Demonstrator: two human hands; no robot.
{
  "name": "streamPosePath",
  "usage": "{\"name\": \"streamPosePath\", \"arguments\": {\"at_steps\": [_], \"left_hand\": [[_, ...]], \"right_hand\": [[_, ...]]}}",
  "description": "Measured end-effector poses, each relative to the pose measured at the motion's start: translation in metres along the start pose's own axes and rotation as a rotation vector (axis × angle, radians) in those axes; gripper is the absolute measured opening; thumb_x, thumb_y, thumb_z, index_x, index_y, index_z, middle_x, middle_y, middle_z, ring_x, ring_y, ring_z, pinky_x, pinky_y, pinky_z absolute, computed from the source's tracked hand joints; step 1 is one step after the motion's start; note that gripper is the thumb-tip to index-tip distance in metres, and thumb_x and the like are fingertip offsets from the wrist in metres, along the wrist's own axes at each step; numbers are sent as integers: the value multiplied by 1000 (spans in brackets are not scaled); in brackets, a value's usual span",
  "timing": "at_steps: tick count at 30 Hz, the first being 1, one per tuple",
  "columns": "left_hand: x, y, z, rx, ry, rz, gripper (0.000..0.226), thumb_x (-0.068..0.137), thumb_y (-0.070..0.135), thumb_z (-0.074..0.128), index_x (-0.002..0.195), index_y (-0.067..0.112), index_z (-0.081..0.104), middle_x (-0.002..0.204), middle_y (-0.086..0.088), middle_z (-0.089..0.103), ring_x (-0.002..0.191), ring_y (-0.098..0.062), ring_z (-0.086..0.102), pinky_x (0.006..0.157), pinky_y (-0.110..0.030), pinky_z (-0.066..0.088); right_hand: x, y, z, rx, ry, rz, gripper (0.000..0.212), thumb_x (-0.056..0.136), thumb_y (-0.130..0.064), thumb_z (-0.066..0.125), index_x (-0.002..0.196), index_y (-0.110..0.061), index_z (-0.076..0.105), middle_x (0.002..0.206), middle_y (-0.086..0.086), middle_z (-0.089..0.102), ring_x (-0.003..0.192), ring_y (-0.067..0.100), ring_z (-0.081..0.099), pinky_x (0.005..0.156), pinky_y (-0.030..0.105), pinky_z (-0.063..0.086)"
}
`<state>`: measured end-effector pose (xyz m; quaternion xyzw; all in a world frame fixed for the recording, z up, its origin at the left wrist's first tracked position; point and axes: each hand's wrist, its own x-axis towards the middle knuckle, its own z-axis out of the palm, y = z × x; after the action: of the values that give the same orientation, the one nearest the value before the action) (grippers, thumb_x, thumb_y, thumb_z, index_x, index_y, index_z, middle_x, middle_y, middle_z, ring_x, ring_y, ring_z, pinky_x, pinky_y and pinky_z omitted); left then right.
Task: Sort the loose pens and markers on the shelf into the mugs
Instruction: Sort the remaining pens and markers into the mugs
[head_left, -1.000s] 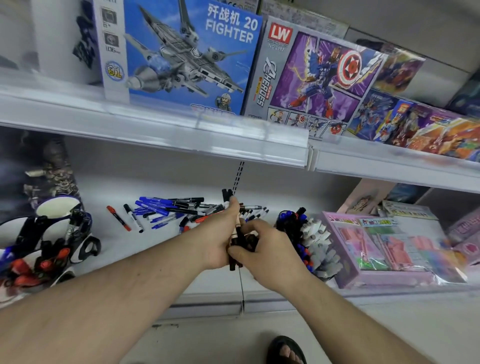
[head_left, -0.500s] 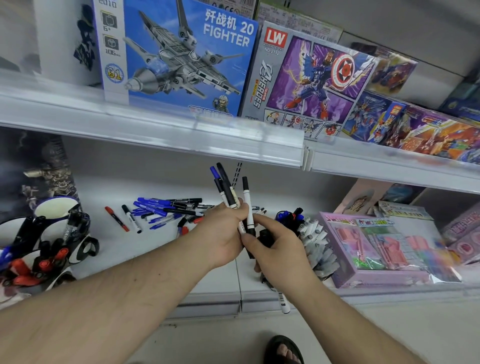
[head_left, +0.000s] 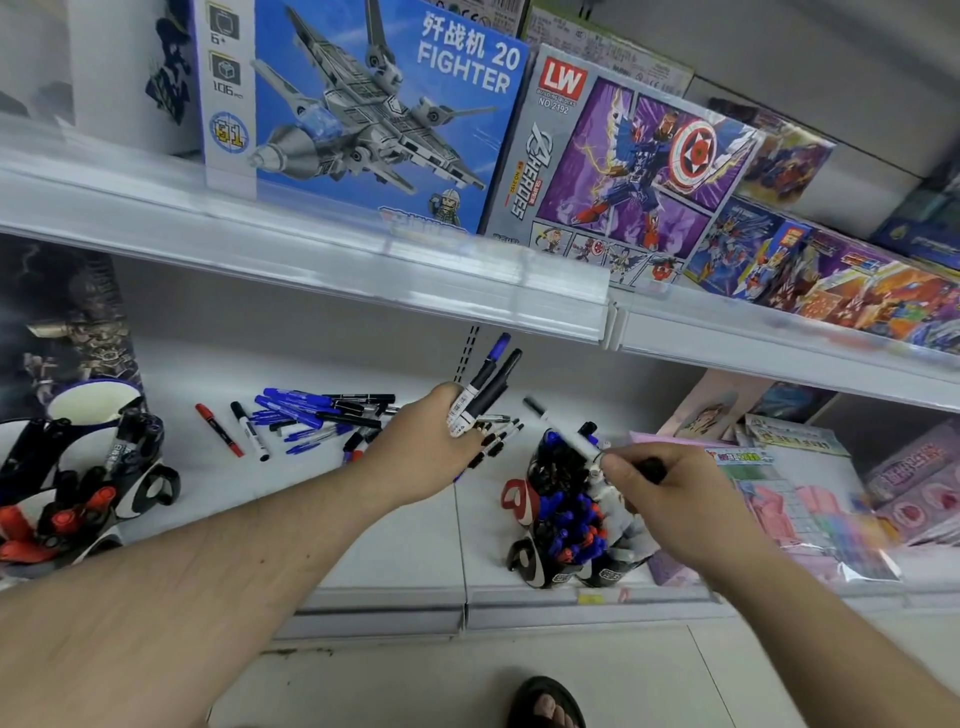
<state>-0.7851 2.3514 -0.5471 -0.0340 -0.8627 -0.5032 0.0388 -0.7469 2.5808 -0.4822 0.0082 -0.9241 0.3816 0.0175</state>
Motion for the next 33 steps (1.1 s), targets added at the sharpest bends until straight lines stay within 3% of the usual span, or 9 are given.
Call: {"name": "streamPosePath", "arguments": {"at_steps": [4,6,10,14,19,23,25,29,33], "left_hand": [[-2,4,6,114,-51,46,18,93,27,59,110,23,56,83,3,62,69,-14,57,57,-27,41],[-4,8,10,139,-106,65,18,94,36,59,108,25,56,84,1,64,71,-16,58,60,-28,42],[-7,12,18,34,-253,81,40,90,56,58,118,28,58,103,8,66,95,-9,62,82,-29,51],[-10,15,18,-95,-319,87,39,94,43,59,129,26,54,114,10,65,106,-7,60,88,-23,48],[-12,18,25,-174,-392,9,38,86,38,71,119,29,54,74,18,59,58,2,52,54,-18,41],[-17,26,16,-580,-577,-254,11,90,13,67,96,16,58,61,5,50,52,-9,41,52,-26,31],[-19,31,8,-811,-651,-397,14,86,25,65,82,17,55,58,4,39,46,-7,31,47,-21,24],[-12,27,3,-989,-532,-548,35,88,54,54,73,22,52,56,7,35,44,-9,30,44,-19,31],[-8,18,6,-1202,-266,-686,24,98,33,57,82,15,56,67,-1,56,57,-14,53,50,-25,52]], "right_hand": [[5,-14,-9,-306,-363,-124,5,84,-37,75,83,-31,75,58,-17,63,49,0,51,49,15,38],[11,-22,-4,-291,-424,-148,13,78,-36,81,85,-26,75,60,-17,62,52,-3,52,51,12,37],[21,-29,9,-87,-322,-148,21,76,-35,82,85,-20,71,61,2,59,52,7,51,52,24,42],[25,-27,18,122,-124,-44,26,80,-32,80,83,-11,65,50,-5,58,45,12,52,43,23,39],[27,-32,26,187,-62,8,19,85,-28,76,84,-11,68,52,-1,63,39,9,50,41,22,40],[31,-33,25,268,-117,55,21,92,-24,69,81,-6,68,54,5,60,39,13,44,40,23,36],[30,-30,19,364,-150,102,21,95,-20,64,85,-2,66,54,7,57,39,14,37,40,23,31],[23,-14,2,517,-167,150,23,99,-15,55,86,2,62,58,11,53,40,11,33,39,22,26],[9,-1,-8,790,-7,272,25,98,-11,53,76,-5,62,64,13,59,43,13,42,40,22,35]]}}
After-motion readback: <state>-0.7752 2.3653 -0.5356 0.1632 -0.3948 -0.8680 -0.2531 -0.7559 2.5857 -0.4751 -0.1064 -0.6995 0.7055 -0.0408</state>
